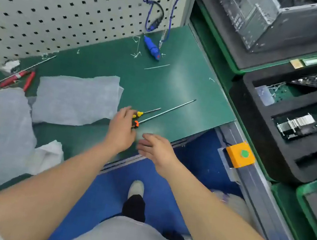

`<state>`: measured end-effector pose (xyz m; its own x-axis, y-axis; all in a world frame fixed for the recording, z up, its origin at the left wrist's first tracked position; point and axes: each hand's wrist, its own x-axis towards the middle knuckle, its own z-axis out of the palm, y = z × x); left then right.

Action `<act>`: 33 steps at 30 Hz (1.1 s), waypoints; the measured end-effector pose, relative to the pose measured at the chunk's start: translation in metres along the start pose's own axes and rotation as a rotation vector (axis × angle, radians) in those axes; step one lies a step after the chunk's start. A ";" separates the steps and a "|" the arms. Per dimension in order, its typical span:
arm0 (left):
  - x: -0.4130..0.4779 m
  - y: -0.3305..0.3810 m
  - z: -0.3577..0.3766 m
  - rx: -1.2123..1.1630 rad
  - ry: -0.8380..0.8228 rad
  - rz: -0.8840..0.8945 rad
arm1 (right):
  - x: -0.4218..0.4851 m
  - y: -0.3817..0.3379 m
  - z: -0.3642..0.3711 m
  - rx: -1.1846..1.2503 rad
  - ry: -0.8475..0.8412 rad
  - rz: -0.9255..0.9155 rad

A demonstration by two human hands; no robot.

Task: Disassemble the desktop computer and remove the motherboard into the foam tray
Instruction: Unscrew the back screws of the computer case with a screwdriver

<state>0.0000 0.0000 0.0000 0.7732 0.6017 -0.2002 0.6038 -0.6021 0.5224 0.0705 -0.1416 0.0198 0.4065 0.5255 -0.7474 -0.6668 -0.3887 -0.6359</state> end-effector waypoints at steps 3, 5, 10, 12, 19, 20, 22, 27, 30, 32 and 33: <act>0.021 -0.012 -0.001 0.179 -0.127 0.001 | 0.011 -0.007 0.012 0.013 0.045 0.027; 0.026 -0.012 0.002 0.291 -0.155 -0.007 | 0.020 -0.007 0.016 0.040 0.096 0.066; 0.017 -0.004 0.016 0.259 -0.215 0.018 | 0.022 -0.008 0.023 0.119 0.093 0.066; 0.009 0.000 0.022 0.119 -0.250 -0.003 | 0.022 -0.004 0.021 0.115 0.115 0.053; -0.012 0.059 0.032 -0.234 -0.209 -0.026 | -0.006 -0.002 -0.014 0.079 0.345 -0.183; -0.012 0.075 0.032 -0.276 -0.203 0.021 | -0.013 -0.005 -0.024 0.090 0.375 -0.239; -0.012 0.110 0.033 -0.368 -0.218 0.153 | -0.032 -0.014 -0.050 0.109 0.448 -0.339; -0.030 0.229 0.050 -0.646 -0.258 0.399 | -0.097 -0.040 -0.137 0.138 0.649 -0.579; -0.057 0.310 0.074 -0.696 -0.281 0.533 | -0.154 -0.045 -0.201 0.155 0.807 -0.693; -0.082 0.366 0.095 -0.736 -0.346 0.590 | -0.198 -0.042 -0.246 0.148 0.932 -0.742; -0.097 0.393 0.105 -0.746 -0.383 0.617 | -0.219 -0.039 -0.268 0.148 0.992 -0.755</act>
<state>0.1826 -0.3496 0.1377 0.9955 0.0138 0.0942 -0.0898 -0.1925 0.9772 0.1744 -0.4446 0.1568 0.9681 -0.2406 -0.0702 -0.1009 -0.1177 -0.9879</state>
